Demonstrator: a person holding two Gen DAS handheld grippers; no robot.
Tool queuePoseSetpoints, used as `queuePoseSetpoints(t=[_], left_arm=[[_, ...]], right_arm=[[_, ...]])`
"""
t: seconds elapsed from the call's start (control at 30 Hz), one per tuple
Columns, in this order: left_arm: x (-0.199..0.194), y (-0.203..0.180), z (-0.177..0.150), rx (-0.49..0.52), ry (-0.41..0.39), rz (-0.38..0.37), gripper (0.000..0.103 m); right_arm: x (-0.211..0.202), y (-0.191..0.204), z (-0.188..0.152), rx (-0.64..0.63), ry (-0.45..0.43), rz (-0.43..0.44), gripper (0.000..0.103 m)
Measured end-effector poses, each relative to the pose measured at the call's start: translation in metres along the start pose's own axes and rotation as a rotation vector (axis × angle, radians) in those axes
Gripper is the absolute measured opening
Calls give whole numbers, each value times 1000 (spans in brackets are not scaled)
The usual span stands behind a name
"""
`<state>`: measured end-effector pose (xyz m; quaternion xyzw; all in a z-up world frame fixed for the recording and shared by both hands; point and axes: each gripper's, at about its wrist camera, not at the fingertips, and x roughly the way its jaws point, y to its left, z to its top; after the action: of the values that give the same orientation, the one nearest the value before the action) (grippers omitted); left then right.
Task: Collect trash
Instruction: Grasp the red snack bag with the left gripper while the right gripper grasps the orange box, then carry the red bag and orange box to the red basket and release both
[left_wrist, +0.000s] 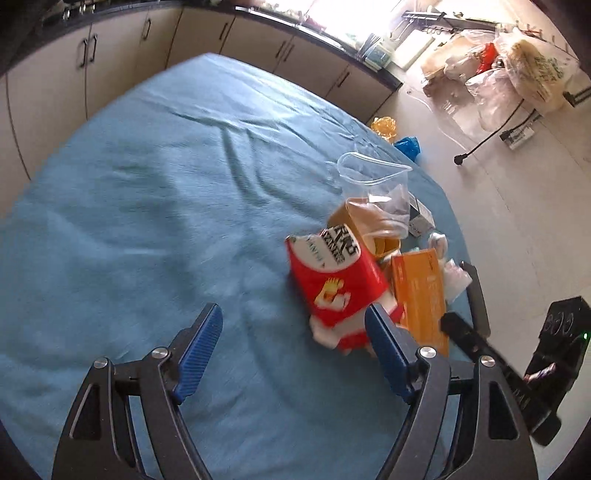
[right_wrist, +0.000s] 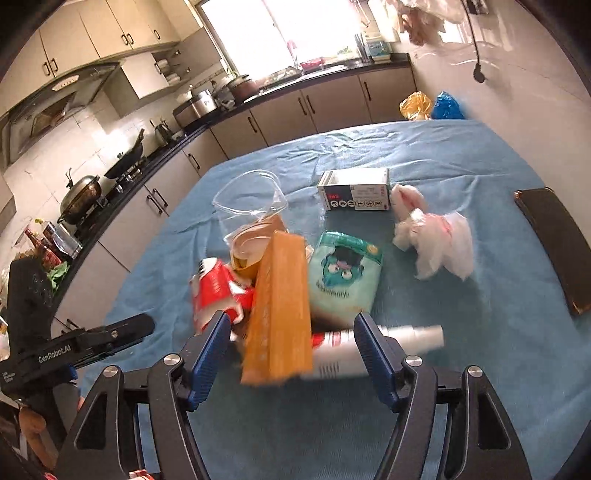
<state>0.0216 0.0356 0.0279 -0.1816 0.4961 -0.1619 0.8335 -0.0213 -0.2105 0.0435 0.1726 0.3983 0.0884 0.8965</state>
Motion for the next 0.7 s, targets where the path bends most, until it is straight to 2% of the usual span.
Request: queuePoseSetpoints(t=[0.1,0.13,0.17,0.23,0.33,0.4,0.6,0.63,0.67,0.7], left_arm=[[19,0,9,-42,24,-29,79],[22,0,12,-54,21,-37,80],[23,-1,14,-62,8,-41,84],[26,-3,18,-71,7,-59,86],[35,-12,21,-68,16,-88,86],[39,-19,21,-50,11,-77,89],[49,-42,19,-1,39,-52,88],[51,-47,17,16,39,-38,83],[52,-50,15,28,39,-19,65],[54,-53,13,41,50,-10,63]], right_arm=[[17,1,6,-2,32,18,73],[22,1,7,-2,41,24,68],[25,-1,7,0,45,31,63],[26,-1,4,8,51,51,35],[23,-8,3,36,62,97,25],[18,-9,-1,46,59,99,25],[-3,-19,-14,81,37,122,25],[-6,-20,-14,84,33,125,25],[-10,-20,-17,89,28,128,25],[-12,-20,-18,91,25,128,25]])
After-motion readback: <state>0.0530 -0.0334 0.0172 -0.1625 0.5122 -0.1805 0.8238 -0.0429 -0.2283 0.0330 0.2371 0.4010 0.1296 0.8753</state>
